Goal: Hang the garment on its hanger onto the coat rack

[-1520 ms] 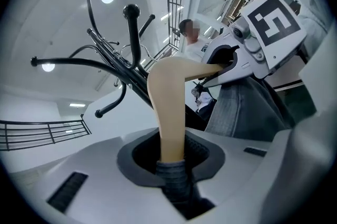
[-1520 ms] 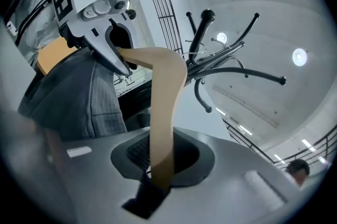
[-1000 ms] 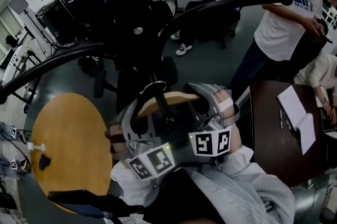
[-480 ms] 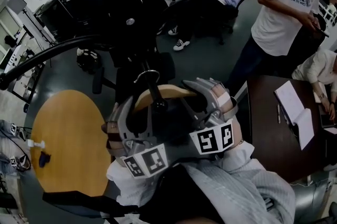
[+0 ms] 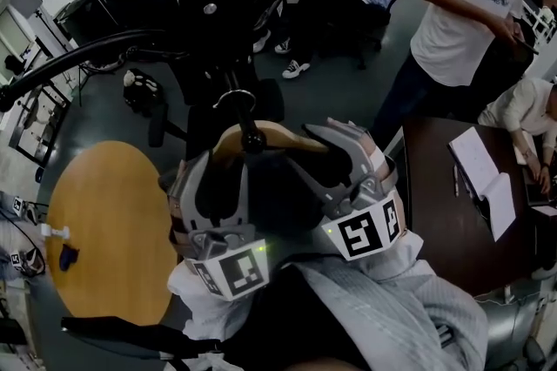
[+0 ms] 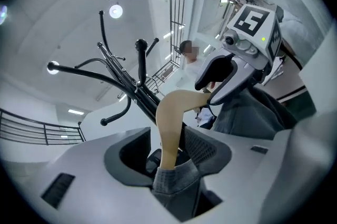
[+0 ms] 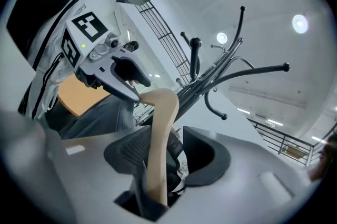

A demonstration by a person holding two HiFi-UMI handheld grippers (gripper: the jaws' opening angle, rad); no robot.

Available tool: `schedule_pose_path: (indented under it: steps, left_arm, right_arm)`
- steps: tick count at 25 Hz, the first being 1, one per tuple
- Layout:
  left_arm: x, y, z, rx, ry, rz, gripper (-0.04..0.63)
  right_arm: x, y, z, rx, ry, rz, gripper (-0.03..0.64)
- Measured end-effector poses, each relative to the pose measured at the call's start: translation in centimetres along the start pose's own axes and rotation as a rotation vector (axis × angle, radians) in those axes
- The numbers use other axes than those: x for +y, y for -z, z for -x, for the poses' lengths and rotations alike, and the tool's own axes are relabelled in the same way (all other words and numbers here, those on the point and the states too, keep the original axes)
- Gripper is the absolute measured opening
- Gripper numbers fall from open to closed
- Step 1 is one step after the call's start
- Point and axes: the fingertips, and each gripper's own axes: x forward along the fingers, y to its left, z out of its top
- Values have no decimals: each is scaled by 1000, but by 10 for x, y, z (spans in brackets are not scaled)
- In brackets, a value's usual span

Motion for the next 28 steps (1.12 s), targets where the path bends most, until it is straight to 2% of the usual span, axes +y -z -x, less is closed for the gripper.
schedule_pose_path:
  steps: [4, 9, 12, 18, 20, 21, 23, 24, 26, 28]
  left_arm:
    - [3, -12, 7, -49, -11, 111, 186]
    - [-13, -22, 19, -106, 32, 314, 186]
    - [-23, -25, 25, -114, 42, 358, 186]
    - [-47, -28, 36, -121, 117, 449, 184]
    - [-54, -29, 36, -120, 130, 478, 184]
    - [-57, -29, 36, -115, 137, 502, 181]
    - [-63, -29, 35, -98, 160, 587, 145]
    - [-66, -30, 35, -95, 172, 634, 116]
    - [-70, -31, 36, -103, 184, 696, 62]
    - [-71, -29, 36, -95, 179, 711, 24]
  right_arm:
    - [-5, -17, 14, -70, 29, -67, 167]
    - [-2, -23, 30, -106, 74, -164, 166]
    - [4, -22, 38, -99, 84, -207, 166]
    - [19, -14, 52, -66, 127, -333, 161]
    - [27, -9, 55, -41, 118, -379, 147]
    - [30, -7, 57, -37, 121, -414, 103]
    - [33, -4, 60, -36, 139, -492, 21]
    - [33, -3, 61, -34, 152, -522, 3]
    - [35, -3, 62, -31, 166, -541, 2]
    - [38, -5, 61, -28, 159, -524, 2]
